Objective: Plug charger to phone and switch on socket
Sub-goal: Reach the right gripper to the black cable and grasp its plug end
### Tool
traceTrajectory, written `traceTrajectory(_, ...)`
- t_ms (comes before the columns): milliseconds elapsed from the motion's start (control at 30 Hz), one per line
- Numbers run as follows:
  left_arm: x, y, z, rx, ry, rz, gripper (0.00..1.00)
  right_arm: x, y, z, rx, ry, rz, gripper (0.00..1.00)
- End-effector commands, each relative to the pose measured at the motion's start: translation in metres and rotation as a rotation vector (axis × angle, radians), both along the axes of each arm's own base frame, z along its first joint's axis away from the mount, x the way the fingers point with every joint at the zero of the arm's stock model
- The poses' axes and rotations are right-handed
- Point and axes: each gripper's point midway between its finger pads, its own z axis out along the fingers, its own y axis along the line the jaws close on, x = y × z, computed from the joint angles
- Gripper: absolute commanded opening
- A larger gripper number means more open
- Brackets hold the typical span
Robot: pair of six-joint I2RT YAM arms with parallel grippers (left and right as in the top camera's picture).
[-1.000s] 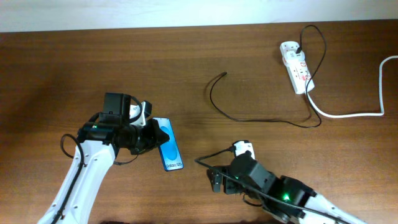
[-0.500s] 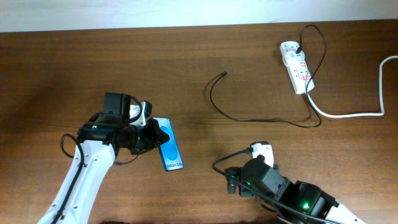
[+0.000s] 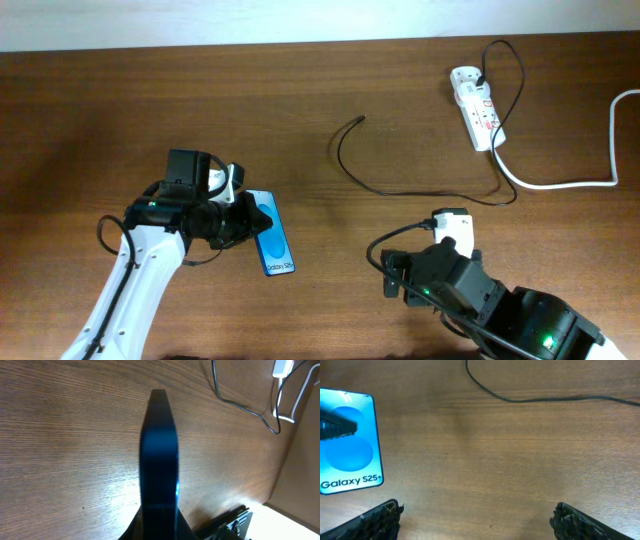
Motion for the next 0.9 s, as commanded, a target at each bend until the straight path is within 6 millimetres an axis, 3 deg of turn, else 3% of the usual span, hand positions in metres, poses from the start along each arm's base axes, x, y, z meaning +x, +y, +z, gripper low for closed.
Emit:
traceTrajectory(0,0.001,-0.005,0.005,-0.029,-0.013,-0.023,0.00,-0.003,0.005,0.008,0.028,-0.001,0.030,0.98)
traceTrajectory(233,0.000,-0.005,0.005,-0.029,-0.008,-0.023,0.00,0.001,0.006,0.003,0.000,0.002,0.019,0.98)
traceTrajectory(467,-0.001,-0.004,0.004,-0.028,-0.005,-0.023,0.00,0.012,0.017,-0.014,-0.065,0.044,0.012,0.98)
traceTrajectory(600,-0.001,-0.004,0.004,-0.028,-0.006,-0.023,0.00,0.021,0.027,0.003,-0.044,0.031,0.009,0.98)
traceTrajectory(733,-0.001,-0.004,0.004,-0.028,-0.006,-0.023,0.00,0.045,0.018,0.019,0.006,0.074,-0.085,0.99)
traceTrajectory(867,-0.001,-0.004,0.004,-0.028,-0.006,-0.023,0.00,0.079,0.008,0.009,0.070,0.188,-0.143,0.99)
